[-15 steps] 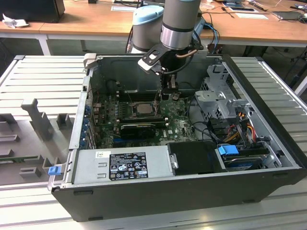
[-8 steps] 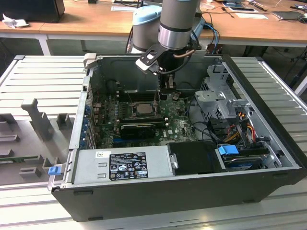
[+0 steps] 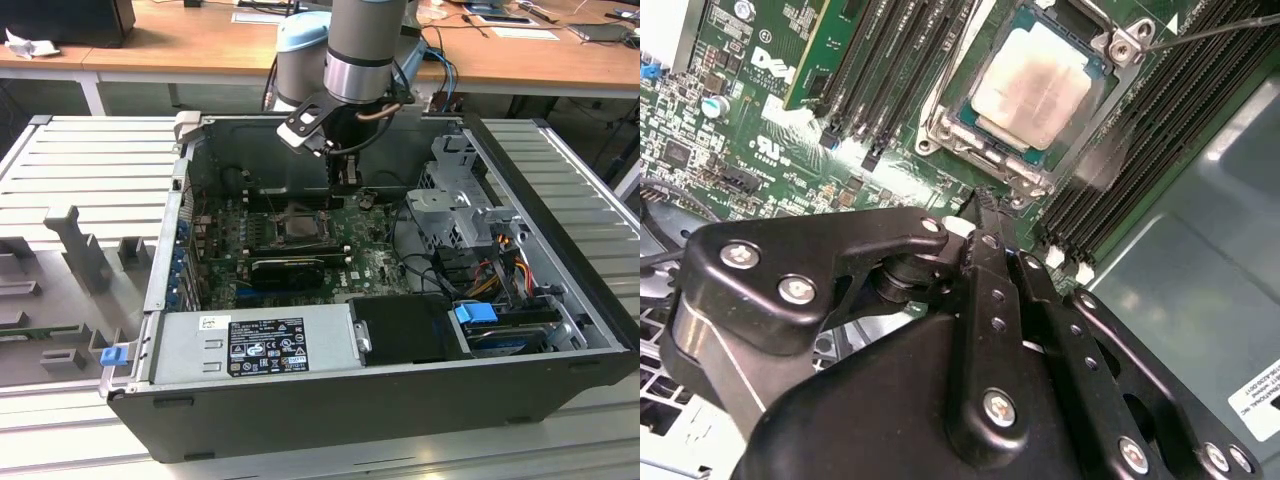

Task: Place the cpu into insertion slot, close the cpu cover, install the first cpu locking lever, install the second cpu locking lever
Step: 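Close the cpu cover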

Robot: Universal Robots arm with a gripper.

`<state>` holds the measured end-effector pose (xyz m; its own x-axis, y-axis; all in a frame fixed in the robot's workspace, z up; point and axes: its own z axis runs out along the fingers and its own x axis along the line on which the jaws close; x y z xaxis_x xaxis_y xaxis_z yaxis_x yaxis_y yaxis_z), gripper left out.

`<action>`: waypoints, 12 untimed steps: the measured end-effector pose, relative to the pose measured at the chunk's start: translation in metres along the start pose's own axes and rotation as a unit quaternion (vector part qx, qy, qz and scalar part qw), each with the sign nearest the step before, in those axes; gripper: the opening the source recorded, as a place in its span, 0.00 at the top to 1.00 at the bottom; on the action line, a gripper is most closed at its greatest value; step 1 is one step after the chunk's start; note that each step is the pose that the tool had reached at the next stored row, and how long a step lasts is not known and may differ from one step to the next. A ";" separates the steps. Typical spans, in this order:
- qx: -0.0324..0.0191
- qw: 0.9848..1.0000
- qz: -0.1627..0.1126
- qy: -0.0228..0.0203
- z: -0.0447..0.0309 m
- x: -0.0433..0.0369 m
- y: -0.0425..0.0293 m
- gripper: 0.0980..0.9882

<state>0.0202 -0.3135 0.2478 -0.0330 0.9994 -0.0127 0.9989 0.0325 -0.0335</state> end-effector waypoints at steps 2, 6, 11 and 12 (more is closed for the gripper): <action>0.000 1.000 0.000 0.000 0.0001 0.0000 -0.0015 0.99; 0.000 1.000 0.000 0.000 0.0001 0.0001 -0.0036 0.99; 0.000 1.000 0.000 0.000 0.0002 0.0002 -0.0063 0.99; 0.000 1.000 0.000 0.000 0.0002 0.0002 -0.0066 0.99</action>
<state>0.0136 -0.3135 0.2478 -0.0328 0.9994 -0.0127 0.9989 0.0324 -0.0334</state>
